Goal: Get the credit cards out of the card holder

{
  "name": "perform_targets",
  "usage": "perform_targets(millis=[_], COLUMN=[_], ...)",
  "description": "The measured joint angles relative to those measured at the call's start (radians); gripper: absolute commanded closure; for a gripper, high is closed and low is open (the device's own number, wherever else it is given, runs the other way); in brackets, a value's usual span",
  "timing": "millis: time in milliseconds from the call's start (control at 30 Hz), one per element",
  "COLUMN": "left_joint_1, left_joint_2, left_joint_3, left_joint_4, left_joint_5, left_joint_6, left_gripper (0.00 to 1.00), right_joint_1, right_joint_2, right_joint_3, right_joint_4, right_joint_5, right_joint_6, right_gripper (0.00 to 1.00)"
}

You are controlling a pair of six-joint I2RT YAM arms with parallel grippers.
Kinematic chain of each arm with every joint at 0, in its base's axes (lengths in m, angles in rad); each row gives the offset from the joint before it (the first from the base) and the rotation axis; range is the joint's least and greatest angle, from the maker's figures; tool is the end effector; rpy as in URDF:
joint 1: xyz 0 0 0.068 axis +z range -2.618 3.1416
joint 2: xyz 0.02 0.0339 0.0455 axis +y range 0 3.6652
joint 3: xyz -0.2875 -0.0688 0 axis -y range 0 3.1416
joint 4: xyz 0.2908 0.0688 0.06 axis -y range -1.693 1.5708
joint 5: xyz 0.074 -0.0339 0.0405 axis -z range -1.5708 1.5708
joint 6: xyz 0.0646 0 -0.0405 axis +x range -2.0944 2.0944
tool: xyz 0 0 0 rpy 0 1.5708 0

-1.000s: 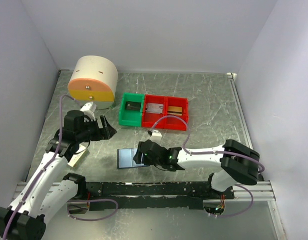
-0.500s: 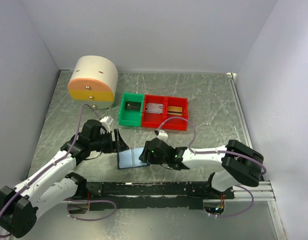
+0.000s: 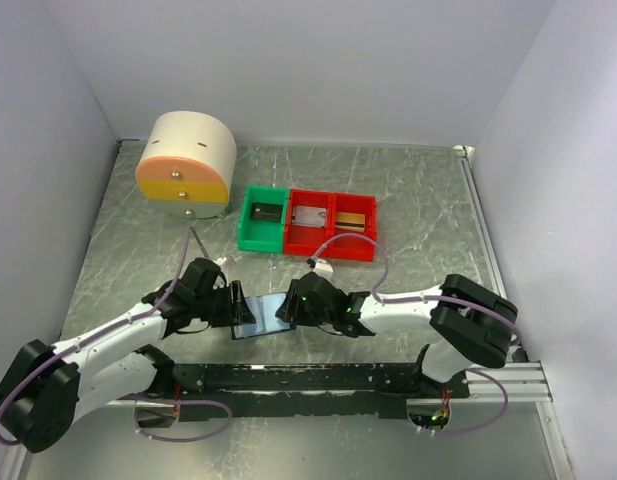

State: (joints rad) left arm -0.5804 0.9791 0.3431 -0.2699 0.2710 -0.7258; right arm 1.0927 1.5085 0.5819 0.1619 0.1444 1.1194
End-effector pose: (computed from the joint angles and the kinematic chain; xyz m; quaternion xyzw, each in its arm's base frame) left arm 0.1689 -0.1314 0.1204 -0.0241 0.9373 -0.2979 0.1792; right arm 0.1574 0.2836 0.1085 0.0405 0.9170 0.3200 0.2347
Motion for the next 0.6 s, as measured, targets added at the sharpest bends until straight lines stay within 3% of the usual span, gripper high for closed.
perform_targets(millis=[100, 233, 367, 433, 600], left_joint_1=[-0.017, -0.034, -0.043, -0.044, -0.045], left_joint_2=[0.03, 0.058, 0.058, 0.055, 0.042], left_joint_3=[0.0, 0.0, 0.0, 0.001, 0.004], left_joint_4=[0.029, 0.056, 0.059, 0.055, 0.039], left_joint_5=[-0.004, -0.01, -0.027, -0.04, -0.081], left_joint_6=[-0.002, -0.002, -0.002, 0.0, 0.004], left_gripper=[0.52, 0.53, 0.57, 0.58, 0.61], right_joint_1=[-0.005, -0.005, -0.005, -0.005, 0.003], right_joint_2=[0.027, 0.058, 0.08, 0.084, 0.114], right_joint_3=[-0.005, -0.026, -0.029, -0.026, 0.091], right_joint_4=[0.061, 0.151, 0.194, 0.191, 0.018], right_joint_5=[-0.033, -0.079, -0.106, -0.106, -0.051], right_joint_6=[0.002, 0.011, 0.018, 0.019, -0.005], right_gripper=[0.67, 0.74, 0.98, 1.0, 0.9])
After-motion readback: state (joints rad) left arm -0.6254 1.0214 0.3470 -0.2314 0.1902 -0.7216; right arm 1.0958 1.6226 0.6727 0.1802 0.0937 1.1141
